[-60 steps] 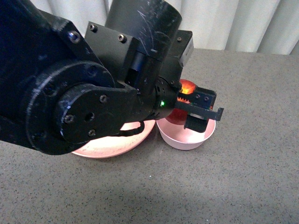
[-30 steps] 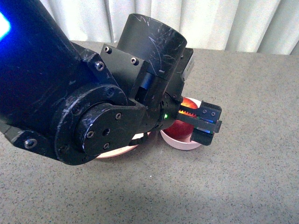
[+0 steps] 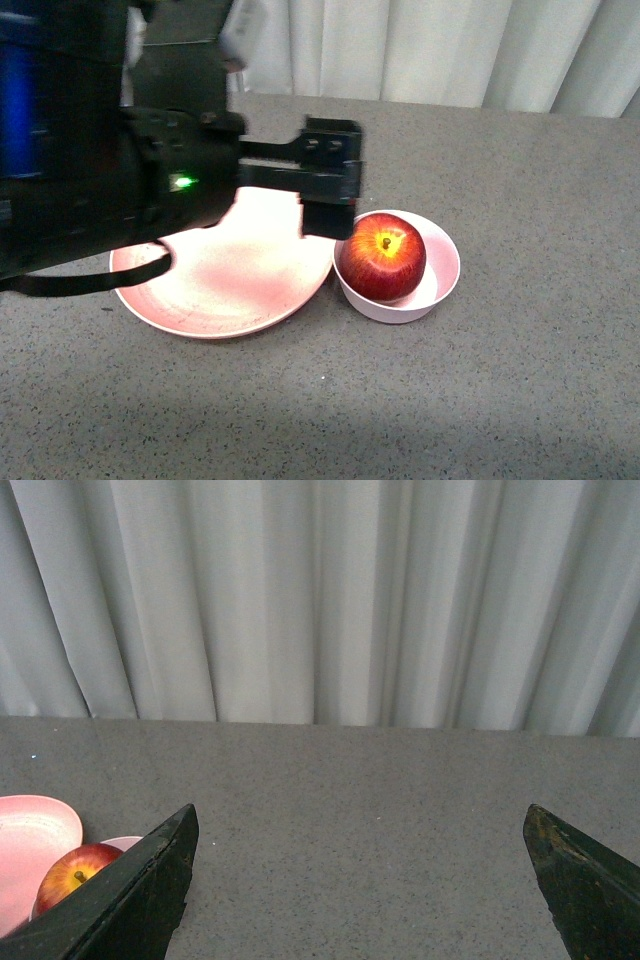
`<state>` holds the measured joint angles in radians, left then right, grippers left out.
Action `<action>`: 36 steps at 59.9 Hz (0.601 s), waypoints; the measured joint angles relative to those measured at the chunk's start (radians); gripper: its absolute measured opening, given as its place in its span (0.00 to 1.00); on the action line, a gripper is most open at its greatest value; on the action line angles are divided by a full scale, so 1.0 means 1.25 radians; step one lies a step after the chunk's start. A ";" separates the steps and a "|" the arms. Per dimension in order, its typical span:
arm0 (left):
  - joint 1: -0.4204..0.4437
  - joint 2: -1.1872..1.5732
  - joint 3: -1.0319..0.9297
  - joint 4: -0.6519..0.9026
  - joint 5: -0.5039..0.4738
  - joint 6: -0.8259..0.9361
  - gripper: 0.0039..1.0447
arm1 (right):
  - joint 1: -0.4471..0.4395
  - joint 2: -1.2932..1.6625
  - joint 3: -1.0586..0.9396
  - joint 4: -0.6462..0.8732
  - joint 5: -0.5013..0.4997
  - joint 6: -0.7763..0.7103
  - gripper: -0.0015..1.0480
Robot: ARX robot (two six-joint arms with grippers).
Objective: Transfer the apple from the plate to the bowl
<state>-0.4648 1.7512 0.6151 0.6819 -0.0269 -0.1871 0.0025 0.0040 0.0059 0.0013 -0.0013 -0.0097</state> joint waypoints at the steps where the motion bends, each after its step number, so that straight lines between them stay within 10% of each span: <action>1: 0.010 -0.018 -0.020 0.000 -0.001 -0.002 0.94 | 0.000 0.000 0.000 0.000 0.000 0.000 0.91; 36: 0.157 -0.826 -0.394 -0.363 -0.001 0.053 0.94 | 0.000 0.000 0.000 0.000 0.000 0.000 0.91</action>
<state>-0.2680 0.7193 0.1223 0.2279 -0.0284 -0.1207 0.0025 0.0040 0.0059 0.0017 -0.0013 -0.0097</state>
